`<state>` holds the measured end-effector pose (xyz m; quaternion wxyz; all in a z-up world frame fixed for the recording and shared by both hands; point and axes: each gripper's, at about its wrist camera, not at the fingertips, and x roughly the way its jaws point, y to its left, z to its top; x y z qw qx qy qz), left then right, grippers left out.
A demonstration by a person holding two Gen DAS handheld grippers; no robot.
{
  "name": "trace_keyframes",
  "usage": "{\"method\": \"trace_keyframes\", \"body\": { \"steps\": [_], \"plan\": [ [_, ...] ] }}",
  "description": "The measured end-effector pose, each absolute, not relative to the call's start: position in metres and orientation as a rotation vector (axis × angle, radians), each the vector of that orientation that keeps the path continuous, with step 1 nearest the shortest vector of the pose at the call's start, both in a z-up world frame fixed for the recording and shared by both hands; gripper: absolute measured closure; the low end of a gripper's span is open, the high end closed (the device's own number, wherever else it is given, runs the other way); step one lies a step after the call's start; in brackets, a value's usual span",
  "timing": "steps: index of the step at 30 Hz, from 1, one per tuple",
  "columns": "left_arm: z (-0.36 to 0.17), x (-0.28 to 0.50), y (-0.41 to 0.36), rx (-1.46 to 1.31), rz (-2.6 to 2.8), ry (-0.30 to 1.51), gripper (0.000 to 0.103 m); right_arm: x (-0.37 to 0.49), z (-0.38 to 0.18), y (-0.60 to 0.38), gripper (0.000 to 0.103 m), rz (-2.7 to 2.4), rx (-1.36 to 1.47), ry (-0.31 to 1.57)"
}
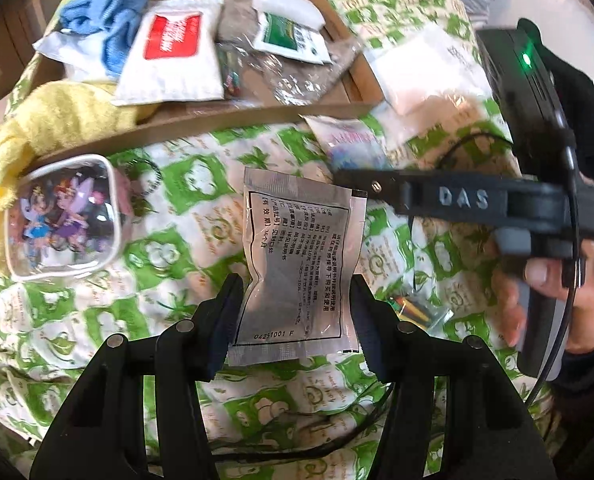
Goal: Organize soft objects
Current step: 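Carry the sheet into the box with left tool while right tool drops Dole packet there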
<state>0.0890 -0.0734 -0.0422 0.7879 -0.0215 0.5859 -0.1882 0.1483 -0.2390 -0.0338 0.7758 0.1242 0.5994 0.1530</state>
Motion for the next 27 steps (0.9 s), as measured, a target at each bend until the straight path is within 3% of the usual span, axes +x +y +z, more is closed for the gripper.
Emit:
{"method": "trace_keyframes", "body": {
  "steps": [15,27],
  "plan": [
    [0.014,0.111,0.005,-0.149,-0.321,1.201,0.049,0.135,-0.011,-0.219,0.040,0.389,0.271,1.269],
    [0.022,0.197,0.054,-0.223,-0.211,1.201,0.049,0.148,-0.008,-0.201,0.040,0.469,0.322,1.323]
  ]
}}
